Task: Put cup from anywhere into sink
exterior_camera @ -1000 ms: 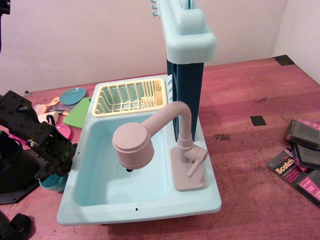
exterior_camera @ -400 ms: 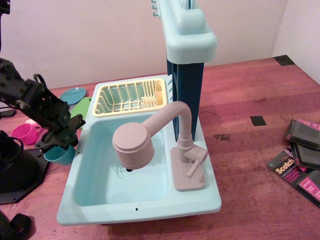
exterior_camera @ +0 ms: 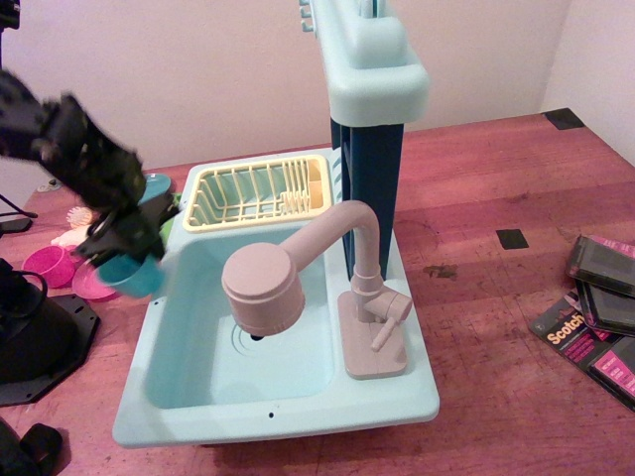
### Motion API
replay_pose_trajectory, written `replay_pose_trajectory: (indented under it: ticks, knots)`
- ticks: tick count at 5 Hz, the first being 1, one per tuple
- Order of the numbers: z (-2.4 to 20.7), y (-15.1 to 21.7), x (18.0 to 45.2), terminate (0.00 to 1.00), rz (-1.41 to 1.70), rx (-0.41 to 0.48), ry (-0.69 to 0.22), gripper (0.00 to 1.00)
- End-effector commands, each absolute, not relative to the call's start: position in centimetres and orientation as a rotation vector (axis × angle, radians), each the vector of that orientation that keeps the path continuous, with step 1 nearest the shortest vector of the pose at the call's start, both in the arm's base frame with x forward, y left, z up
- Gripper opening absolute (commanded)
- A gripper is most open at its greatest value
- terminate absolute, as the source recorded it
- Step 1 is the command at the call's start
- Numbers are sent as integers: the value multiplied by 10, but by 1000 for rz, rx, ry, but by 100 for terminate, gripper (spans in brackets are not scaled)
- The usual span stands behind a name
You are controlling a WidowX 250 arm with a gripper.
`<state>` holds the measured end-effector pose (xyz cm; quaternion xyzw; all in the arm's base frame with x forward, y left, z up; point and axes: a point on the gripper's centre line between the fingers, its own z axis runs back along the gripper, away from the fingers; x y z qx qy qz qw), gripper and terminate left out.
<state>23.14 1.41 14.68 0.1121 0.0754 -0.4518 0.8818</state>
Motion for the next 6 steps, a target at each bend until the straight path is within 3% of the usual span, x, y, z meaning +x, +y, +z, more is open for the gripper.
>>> replay_pose_trajectory:
  ticks: [1, 3, 4, 5, 6]
  knots:
    - [183, 18, 290, 0, -1021, 308, 137, 0]
    - [180, 5, 329, 0, -1088, 302, 93, 0]
    - [160, -14, 325, 0, -1149, 260, 136, 0]
    - [119, -34, 297, 0, -1160, 194, 209, 0]
    - [93, -42, 276, 0, -1135, 182, 274, 0]
